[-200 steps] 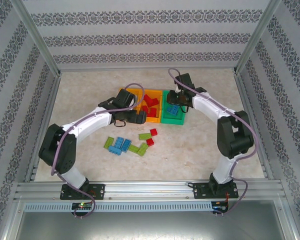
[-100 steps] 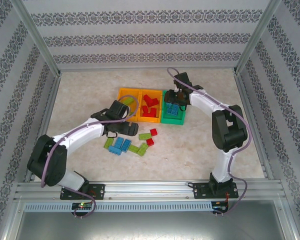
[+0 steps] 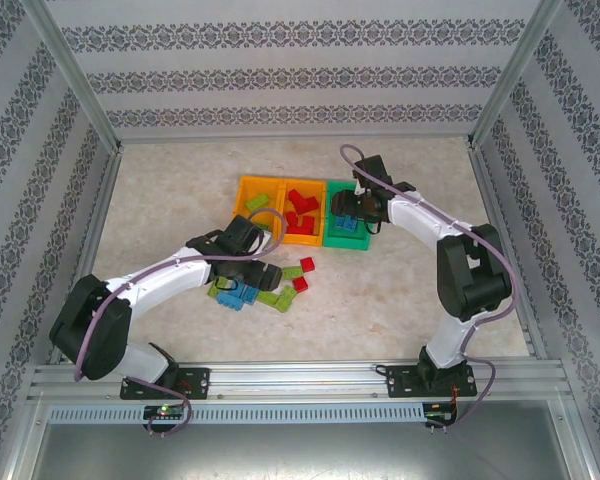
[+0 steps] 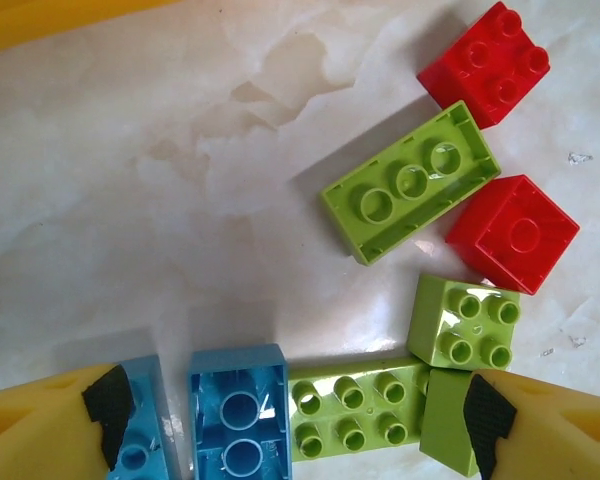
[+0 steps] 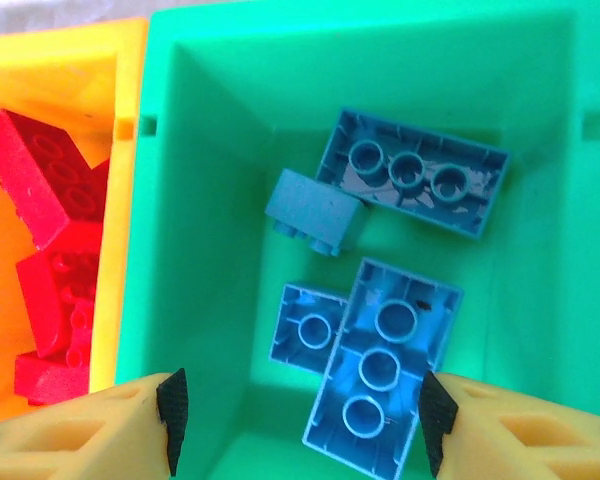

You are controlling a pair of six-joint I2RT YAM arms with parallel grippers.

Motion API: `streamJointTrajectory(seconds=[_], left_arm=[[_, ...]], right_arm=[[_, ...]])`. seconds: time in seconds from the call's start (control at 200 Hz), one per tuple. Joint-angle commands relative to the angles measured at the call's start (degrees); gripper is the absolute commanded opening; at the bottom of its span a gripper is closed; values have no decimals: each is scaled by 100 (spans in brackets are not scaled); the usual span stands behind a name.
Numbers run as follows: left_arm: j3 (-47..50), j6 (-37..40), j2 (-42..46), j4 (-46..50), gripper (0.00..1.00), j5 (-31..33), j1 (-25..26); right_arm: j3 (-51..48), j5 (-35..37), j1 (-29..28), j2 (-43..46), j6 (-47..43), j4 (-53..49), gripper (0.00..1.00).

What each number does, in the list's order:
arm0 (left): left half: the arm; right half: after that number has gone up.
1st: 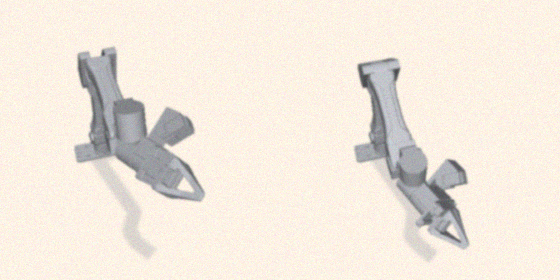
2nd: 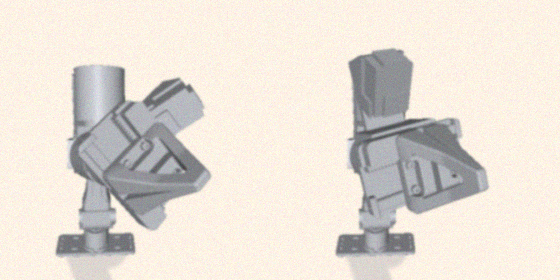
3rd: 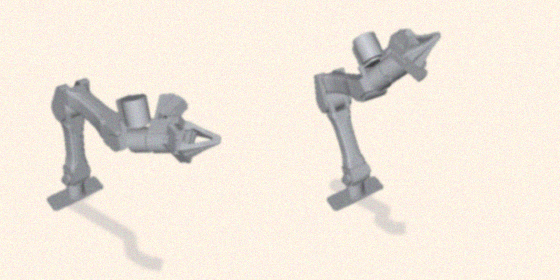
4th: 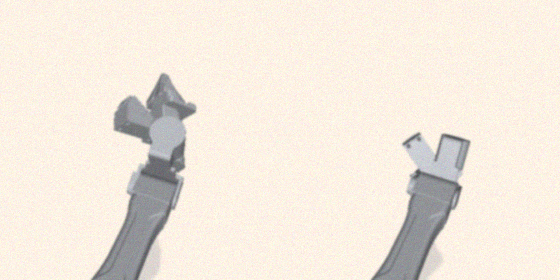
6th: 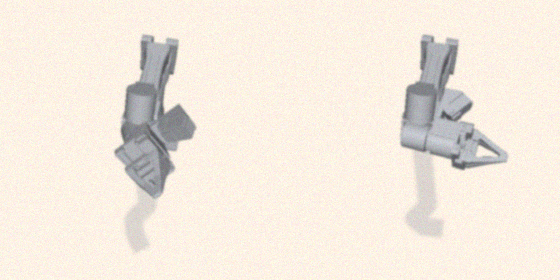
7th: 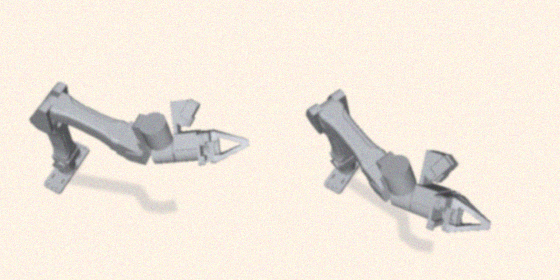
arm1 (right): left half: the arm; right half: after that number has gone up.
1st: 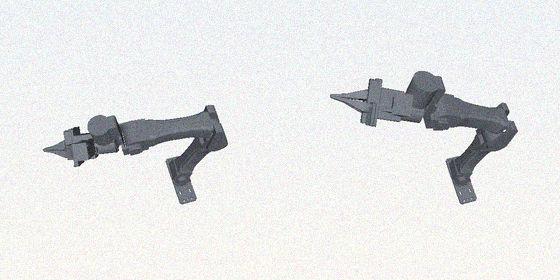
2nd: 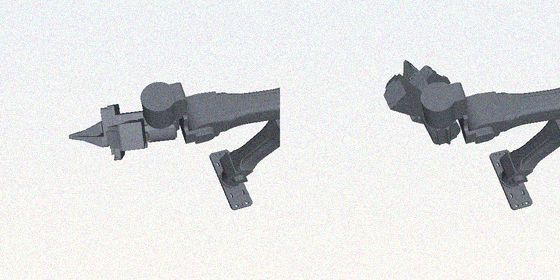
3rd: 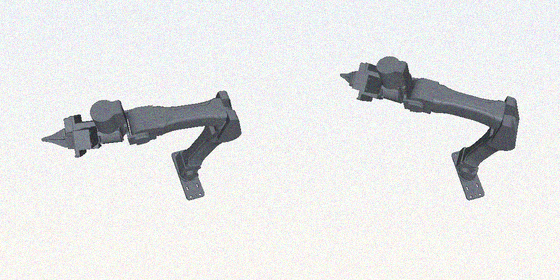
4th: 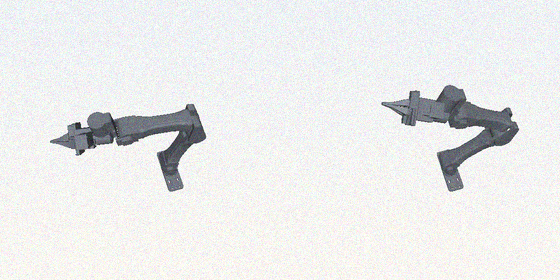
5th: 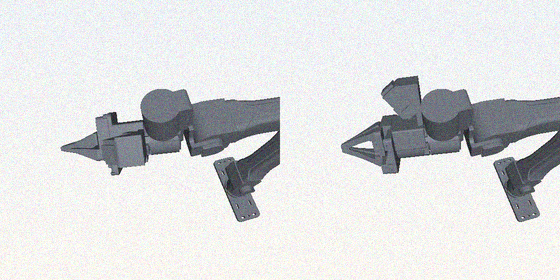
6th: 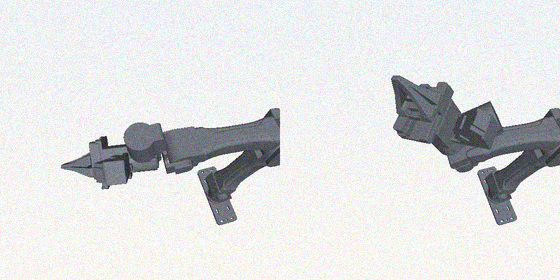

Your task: Sort the legos into containers by color

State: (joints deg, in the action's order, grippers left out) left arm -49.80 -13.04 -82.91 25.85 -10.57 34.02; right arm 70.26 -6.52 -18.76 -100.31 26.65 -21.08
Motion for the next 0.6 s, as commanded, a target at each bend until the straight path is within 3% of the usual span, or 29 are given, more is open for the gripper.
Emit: streamJointTrajectory(seconds=[0.0, 0.33, 0.595], left_arm=[[123, 56, -46, -245, 88, -209, 138], [-26, 553, -303, -192, 88, -110, 869], [-211, 718, -582, 121, 88, 719, 1599]], right_arm=[[-210, 76, -145, 389, -190, 76, 66], [-672, 306, -306, 946, -365, 43, 70], [-810, 259, -224, 985, -337, 33, 71]])
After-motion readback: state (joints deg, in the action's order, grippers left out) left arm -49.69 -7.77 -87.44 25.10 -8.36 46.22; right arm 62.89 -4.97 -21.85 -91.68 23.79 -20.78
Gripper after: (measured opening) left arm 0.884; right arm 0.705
